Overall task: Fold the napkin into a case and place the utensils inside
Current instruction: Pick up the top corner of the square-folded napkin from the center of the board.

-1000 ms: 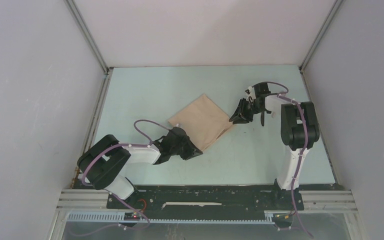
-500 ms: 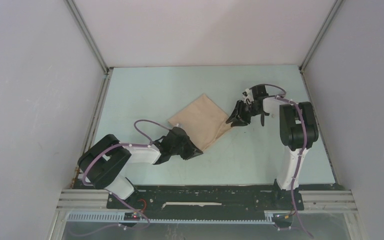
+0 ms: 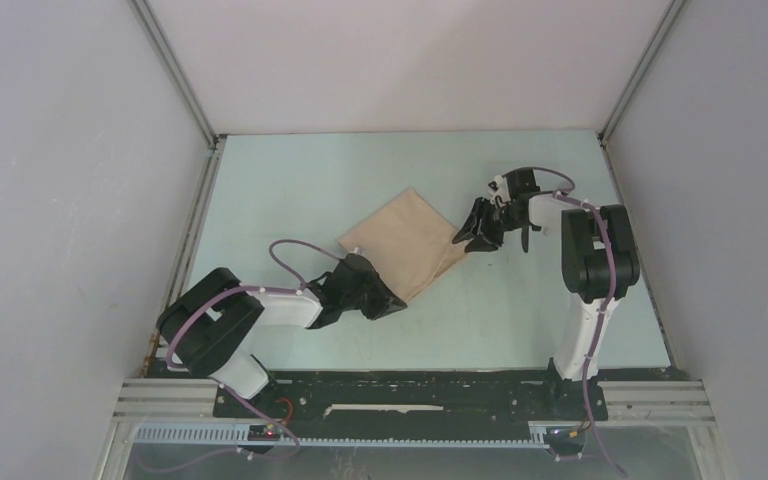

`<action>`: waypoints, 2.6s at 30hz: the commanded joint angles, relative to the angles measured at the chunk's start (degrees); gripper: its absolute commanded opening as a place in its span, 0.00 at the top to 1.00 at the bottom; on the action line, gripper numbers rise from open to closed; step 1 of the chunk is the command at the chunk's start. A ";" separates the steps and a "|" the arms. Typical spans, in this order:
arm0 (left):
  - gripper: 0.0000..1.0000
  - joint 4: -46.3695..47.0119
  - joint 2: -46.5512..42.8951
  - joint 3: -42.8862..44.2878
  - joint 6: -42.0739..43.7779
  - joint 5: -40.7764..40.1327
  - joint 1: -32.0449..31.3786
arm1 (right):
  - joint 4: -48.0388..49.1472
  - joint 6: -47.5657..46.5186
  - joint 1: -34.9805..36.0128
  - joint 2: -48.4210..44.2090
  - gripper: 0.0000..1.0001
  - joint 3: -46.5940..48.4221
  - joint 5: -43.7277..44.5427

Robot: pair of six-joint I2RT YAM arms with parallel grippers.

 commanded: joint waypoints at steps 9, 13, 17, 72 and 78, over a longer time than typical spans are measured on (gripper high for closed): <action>0.93 2.23 0.68 -1.52 -1.04 0.08 0.39 | 16.16 11.21 3.72 -3.74 0.41 -0.25 -12.54; 0.93 2.50 0.85 -1.56 -1.21 0.06 0.35 | 21.86 14.48 1.84 -5.57 0.37 -1.05 -14.17; 0.93 2.57 0.85 -1.55 -1.21 0.19 0.39 | 17.88 12.47 0.36 -5.81 0.35 -0.99 -11.99; 0.94 3.86 2.76 -1.37 -1.39 1.03 0.32 | 33.66 22.84 1.63 -8.30 0.39 -23.72 -11.03; 0.93 3.79 2.79 -1.28 -1.39 1.07 0.38 | 38.74 25.76 1.71 -6.47 0.39 -23.70 -11.78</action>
